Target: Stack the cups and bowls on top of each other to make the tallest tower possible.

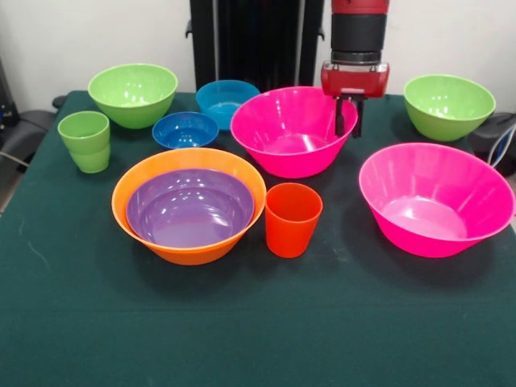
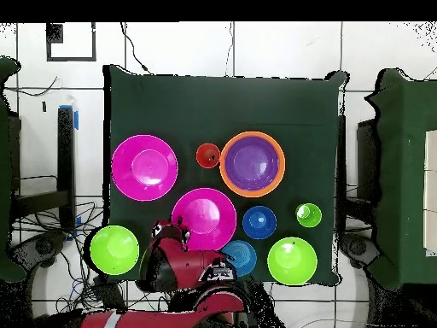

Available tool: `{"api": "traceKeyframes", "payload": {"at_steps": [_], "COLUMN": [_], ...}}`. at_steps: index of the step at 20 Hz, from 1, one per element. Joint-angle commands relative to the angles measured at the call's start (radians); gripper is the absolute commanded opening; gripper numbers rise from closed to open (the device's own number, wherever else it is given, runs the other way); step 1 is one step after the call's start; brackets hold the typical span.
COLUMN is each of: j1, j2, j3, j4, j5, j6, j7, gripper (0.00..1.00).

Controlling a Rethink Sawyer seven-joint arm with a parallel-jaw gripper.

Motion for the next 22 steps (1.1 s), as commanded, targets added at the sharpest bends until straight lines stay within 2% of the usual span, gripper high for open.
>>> {"api": "traceKeyframes", "payload": {"at_steps": [1, 4, 9, 13, 16, 19, 22], "j1": [0.027, 0.016, -0.010, -0.004, -0.034, -0.102, -0.139], "j2": [-0.053, -0.126, -0.325, -0.438, -0.484, -0.528, -0.562], "j3": [0.043, 0.043, 0.046, 0.037, 0.058, 0.112, 0.137], "j4": [-0.005, 0.021, 0.072, 0.063, 0.056, 0.066, 0.068], "j5": [0.031, 0.015, 0.002, 0.008, -0.001, -0.010, -0.010], "j6": [0.100, 0.162, 0.362, 0.499, 0.569, 0.630, 0.677], "j7": [0.129, 0.117, 0.071, 0.042, 0.026, -0.003, -0.027], "gripper": [0.00, 0.00, 0.00, 0.00, 0.00, 0.00, 0.00]}}
